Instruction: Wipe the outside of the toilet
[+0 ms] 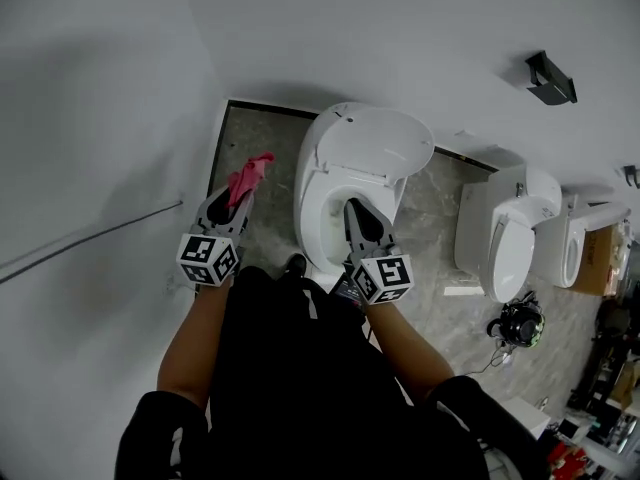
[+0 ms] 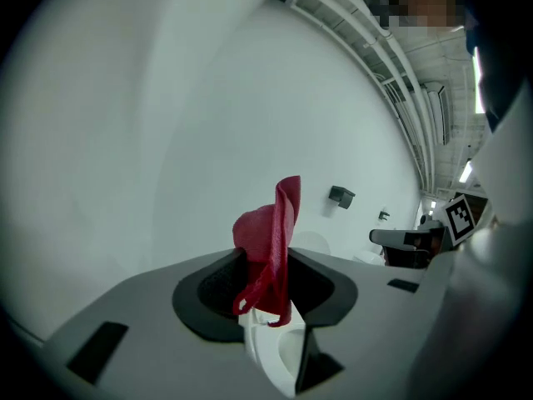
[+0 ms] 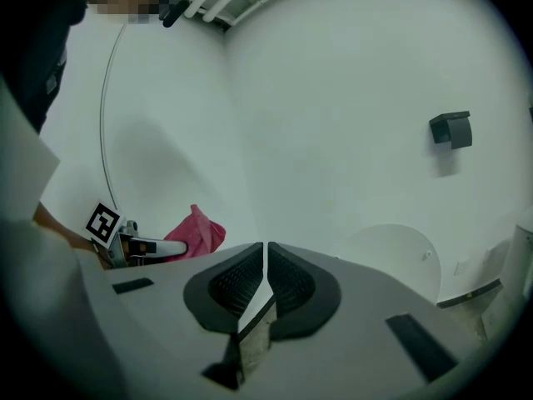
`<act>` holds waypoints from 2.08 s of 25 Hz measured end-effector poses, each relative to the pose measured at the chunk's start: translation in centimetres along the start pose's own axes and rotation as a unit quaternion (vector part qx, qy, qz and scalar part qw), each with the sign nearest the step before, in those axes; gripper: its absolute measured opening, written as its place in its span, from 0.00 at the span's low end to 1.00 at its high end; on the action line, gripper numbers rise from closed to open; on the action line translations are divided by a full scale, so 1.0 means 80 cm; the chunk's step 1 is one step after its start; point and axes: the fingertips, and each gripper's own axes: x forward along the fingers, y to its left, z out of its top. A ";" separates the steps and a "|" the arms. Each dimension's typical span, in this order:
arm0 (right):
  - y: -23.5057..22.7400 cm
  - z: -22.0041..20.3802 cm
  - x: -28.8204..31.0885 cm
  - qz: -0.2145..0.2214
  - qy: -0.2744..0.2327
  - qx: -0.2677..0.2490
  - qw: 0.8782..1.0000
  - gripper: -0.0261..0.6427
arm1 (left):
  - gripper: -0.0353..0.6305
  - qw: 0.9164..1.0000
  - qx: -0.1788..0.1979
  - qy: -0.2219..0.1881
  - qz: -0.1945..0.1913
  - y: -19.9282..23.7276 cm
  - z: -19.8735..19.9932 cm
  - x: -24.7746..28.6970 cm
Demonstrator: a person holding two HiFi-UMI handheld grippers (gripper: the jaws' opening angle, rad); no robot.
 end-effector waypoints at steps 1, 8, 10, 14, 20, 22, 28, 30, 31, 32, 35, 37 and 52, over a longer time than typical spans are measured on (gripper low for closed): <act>-0.004 -0.003 0.013 -0.001 0.005 0.002 1.000 0.10 | 0.27 1.000 -0.001 0.009 -0.003 0.009 -0.003 0.018; -0.055 -0.035 0.109 -0.065 0.062 0.036 0.995 0.10 | 0.27 0.996 -0.007 0.071 -0.048 0.074 -0.027 0.169; -0.077 -0.054 0.133 -0.096 0.076 0.058 0.991 0.10 | 0.27 0.994 0.000 0.091 -0.063 0.091 -0.046 0.218; -0.109 -0.097 0.181 -0.142 0.091 0.106 0.980 0.10 | 0.27 0.987 0.035 0.125 -0.095 0.117 -0.091 0.315; -0.130 -0.149 0.225 -0.160 0.103 0.131 0.973 0.10 | 0.27 0.971 0.083 0.173 -0.140 0.132 -0.162 0.435; -0.132 -0.175 0.232 -0.157 0.114 0.142 0.971 0.10 | 0.27 0.964 0.099 0.194 -0.150 0.134 -0.192 0.466; -0.137 -0.220 0.234 -0.154 0.135 0.153 0.967 0.10 | 0.27 0.948 0.139 0.232 -0.167 0.127 -0.250 0.523; -0.143 -0.231 0.232 -0.158 0.136 0.159 0.965 0.10 | 0.27 0.942 0.160 0.239 -0.174 0.125 -0.262 0.532; -0.146 -0.237 0.231 -0.161 0.136 0.163 0.964 0.10 | 0.27 0.938 0.173 0.242 -0.178 0.124 -0.268 0.534; -0.149 -0.242 0.230 -0.163 0.136 0.166 0.963 0.10 | 0.26 0.934 0.187 0.244 -0.184 0.123 -0.273 0.535; -0.155 -0.250 0.230 -0.166 0.134 0.168 0.963 0.10 | 0.26 0.921 0.226 0.244 -0.204 0.117 -0.283 0.532; -0.158 -0.250 0.229 -0.165 0.130 0.166 0.964 0.10 | 0.25 0.915 0.244 0.240 -0.214 0.112 -0.285 0.527; -0.159 -0.262 0.206 -0.107 0.114 0.135 0.979 0.10 | 0.23 0.905 0.283 0.251 -0.195 0.095 -0.340 0.450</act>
